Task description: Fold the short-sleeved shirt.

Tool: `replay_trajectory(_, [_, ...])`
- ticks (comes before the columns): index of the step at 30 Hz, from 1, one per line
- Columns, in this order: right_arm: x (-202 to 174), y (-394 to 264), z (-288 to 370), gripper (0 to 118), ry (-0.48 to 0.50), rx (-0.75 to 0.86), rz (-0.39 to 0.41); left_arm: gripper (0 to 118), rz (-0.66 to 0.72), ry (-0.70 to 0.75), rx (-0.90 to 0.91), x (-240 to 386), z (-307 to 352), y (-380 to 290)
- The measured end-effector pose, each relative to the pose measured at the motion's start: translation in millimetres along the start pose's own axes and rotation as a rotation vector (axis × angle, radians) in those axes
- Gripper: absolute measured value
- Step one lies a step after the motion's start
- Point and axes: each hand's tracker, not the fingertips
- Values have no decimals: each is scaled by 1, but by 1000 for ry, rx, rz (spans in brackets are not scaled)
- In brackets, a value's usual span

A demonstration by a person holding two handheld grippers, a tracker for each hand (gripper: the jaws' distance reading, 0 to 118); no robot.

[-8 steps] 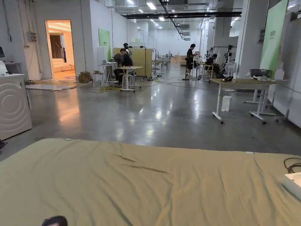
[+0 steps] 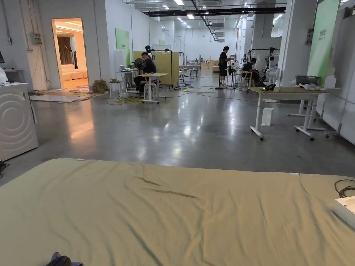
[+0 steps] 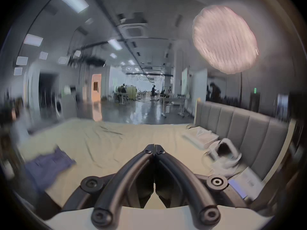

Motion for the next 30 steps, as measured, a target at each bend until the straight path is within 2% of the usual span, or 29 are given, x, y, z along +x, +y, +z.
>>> replay_trajectory(1, [2,-1,1,0,17,8,-7,4,-9,-13,-14,6,-3,0])
replay_trajectory(4, [-9,5,4,0,16,9,31,4,160,-105,-53,18,-5,-11])
replay_trajectory(5, [-9,5,4,0,28,8,36,4,176,-101,-42,20,-4,-12])
replay_trajectory(9, [-24,3,7,0,65,14,107,4,97,-61,-52,7,-6,-2])
replay_trajectory(13, [-34,1,9,0,82,20,173,4,120,-72,-64,2,-10,-4])
replay_trajectory(17, [-36,-1,11,0,115,14,163,4,155,-65,-65,-6,-7,-7])
replay_trajectory(20, [-33,-4,12,0,124,9,164,4,117,-12,-66,-12,3,-4])
replay_trajectory(25, [-28,-11,9,0,132,-14,143,5,132,48,-77,-31,17,-3])
replay_trajectory(26, [-24,-12,9,0,137,-24,129,9,121,69,-89,-37,18,-1])
replay_trajectory(27, [-23,-14,9,0,141,-30,122,19,108,83,-107,-38,19,-1])
replay_trajectory(28, [-21,-16,10,0,142,-35,119,41,103,88,-133,-43,17,-1])
replay_trajectory(29, [-19,-18,10,0,140,-41,115,56,98,101,-172,-50,16,-1])
replay_trajectory(30, [-17,-21,10,0,138,-50,110,65,116,99,-170,-56,13,-3])
